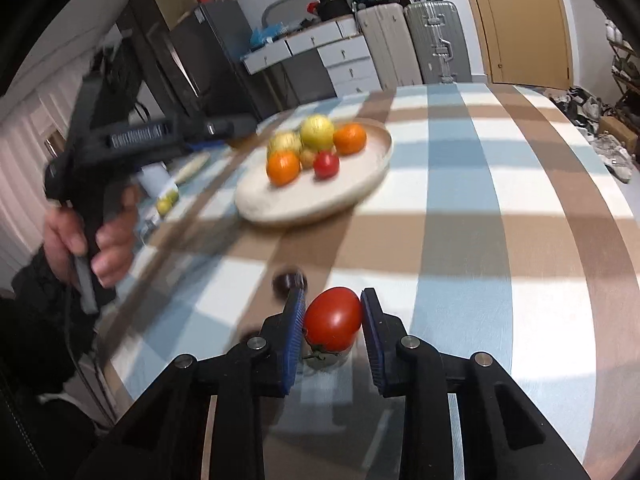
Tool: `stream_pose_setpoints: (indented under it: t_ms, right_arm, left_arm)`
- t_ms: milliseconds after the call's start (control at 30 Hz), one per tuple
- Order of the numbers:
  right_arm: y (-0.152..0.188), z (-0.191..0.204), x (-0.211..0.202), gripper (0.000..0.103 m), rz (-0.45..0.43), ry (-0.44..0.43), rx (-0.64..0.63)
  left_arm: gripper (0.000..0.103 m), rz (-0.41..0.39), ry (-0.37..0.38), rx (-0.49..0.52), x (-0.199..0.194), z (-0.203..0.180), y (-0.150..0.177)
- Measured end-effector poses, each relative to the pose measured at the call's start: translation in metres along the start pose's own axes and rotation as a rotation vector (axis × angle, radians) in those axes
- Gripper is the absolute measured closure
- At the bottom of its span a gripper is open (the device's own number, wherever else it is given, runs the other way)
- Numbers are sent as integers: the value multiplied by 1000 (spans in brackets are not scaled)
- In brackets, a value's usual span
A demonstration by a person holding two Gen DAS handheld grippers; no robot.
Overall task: Organize fruits
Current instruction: 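Carry the tomato and brown fruit onto the plate, open both tools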
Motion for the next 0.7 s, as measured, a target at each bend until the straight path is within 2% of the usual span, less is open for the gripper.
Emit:
stream_pose_setpoints:
  t_ms: [133, 300, 500, 700]
  right_arm:
    - [-38, 8, 3, 74, -54, -19, -41]
    - [-76, 19, 28, 74, -61, -59, -63]
    - [-102, 23, 59, 74, -43, -85, -49]
    - [-111, 17, 85, 74, -19, -63, -34]
  left_arm:
    - [79, 14, 34, -28, 16, 6, -16]
    - [79, 43, 58, -15, 41, 8, -40]
    - [79, 124, 95, -19, 83, 12, -57]
    - [79, 182, 139, -75, 117, 22, -59]
Point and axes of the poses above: each gripper's, at about its wrist camera, not at the fingertips, and x roughly the way its jaws point, z to its left, y to its underside, the point moved 7 cm from there along x, roughly the way its jaws point, and after that the axes turned 15 degrees about y, right-handed, at the moved point
